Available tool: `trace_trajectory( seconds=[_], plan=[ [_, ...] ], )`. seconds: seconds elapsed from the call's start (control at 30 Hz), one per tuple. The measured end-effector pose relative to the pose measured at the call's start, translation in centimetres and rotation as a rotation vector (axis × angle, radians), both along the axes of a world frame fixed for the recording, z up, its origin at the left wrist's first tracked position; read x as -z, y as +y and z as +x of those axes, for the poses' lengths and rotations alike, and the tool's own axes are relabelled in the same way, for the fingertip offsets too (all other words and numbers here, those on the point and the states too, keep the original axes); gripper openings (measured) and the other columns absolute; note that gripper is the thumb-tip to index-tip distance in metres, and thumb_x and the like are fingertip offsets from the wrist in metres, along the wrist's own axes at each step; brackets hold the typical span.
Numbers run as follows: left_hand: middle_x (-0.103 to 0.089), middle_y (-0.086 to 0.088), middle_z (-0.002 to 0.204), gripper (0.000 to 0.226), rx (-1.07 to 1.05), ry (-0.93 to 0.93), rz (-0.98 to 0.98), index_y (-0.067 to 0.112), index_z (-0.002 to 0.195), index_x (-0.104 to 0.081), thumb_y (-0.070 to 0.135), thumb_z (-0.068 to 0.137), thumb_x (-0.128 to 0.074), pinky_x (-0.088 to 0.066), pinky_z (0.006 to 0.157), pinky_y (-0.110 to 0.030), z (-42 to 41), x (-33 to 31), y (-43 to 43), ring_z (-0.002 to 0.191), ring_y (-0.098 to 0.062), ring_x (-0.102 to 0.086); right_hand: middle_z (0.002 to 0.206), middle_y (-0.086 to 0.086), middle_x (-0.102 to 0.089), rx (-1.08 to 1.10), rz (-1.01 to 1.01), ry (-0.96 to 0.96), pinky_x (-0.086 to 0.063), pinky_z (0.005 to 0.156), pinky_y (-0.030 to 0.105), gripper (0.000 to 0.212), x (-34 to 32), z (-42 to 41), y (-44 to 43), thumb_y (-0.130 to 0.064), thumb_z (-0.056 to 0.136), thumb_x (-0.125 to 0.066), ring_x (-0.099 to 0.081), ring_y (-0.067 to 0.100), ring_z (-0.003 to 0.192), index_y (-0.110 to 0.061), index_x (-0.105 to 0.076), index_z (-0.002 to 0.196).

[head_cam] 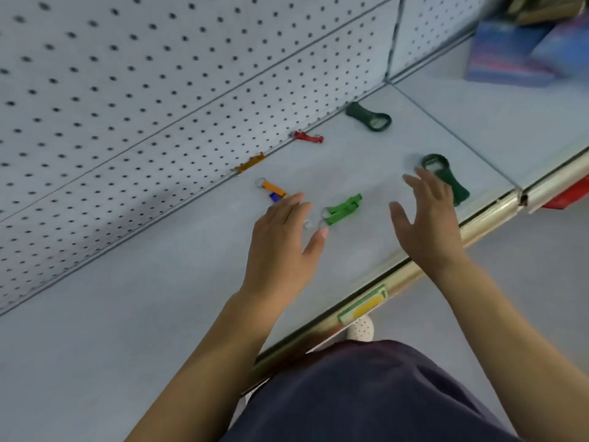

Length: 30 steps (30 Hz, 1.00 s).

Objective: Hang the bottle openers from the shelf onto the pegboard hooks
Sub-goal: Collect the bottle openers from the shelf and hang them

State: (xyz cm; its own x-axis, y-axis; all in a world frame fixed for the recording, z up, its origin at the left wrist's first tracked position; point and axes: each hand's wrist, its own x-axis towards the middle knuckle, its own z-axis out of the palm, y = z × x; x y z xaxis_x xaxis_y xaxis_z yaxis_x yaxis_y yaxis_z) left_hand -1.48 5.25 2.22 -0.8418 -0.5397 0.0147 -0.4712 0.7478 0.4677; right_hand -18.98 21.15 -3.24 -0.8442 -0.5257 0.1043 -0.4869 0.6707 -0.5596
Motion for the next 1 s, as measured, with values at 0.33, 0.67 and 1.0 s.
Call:
trace_trajectory(
  seconds=[0.33,0.67,1.0],
  plan=[
    [-0.052,-0.007,0.149,0.048,0.036,-0.1,0.054,0.008,0.138,-0.056,0.035,0.098,-0.062,-0.041,0.113,-0.046,-9.5,1.9,-0.3,0.14,-0.022,-0.043,0.14,0.006,-0.057,0.148,0.046,0.023,-0.038,0.106,0.043,0.035,3.2,-5.5,-0.2,-0.017,0.098,-0.055,-0.05,0.032,0.126,-0.012,-0.06,0.133],
    [-0.028,-0.003,0.164,0.052,0.26,-0.238,-0.019,0.013,0.151,-0.039,0.028,0.103,-0.053,-0.028,0.121,-0.041,-23.7,3.6,-5.9,0.151,-0.022,-0.026,0.141,0.018,-0.052,0.247,-0.112,-0.042,-0.041,0.109,0.043,0.046,3.3,-5.4,0.0,-0.013,0.094,-0.066,-0.051,0.036,0.126,-0.001,-0.053,0.136],
    [-0.057,-0.01,0.129,0.045,0.342,-0.2,-0.129,0.009,0.133,-0.06,0.022,0.092,-0.071,-0.042,0.103,-0.032,-27.5,5.6,-8.5,0.12,-0.028,-0.053,0.123,0.012,-0.067,0.247,-0.122,0.014,-0.047,0.096,0.041,0.035,3.8,-5.3,-0.1,-0.014,0.095,-0.067,-0.06,0.036,0.103,-0.003,-0.061,0.128]
  ],
)
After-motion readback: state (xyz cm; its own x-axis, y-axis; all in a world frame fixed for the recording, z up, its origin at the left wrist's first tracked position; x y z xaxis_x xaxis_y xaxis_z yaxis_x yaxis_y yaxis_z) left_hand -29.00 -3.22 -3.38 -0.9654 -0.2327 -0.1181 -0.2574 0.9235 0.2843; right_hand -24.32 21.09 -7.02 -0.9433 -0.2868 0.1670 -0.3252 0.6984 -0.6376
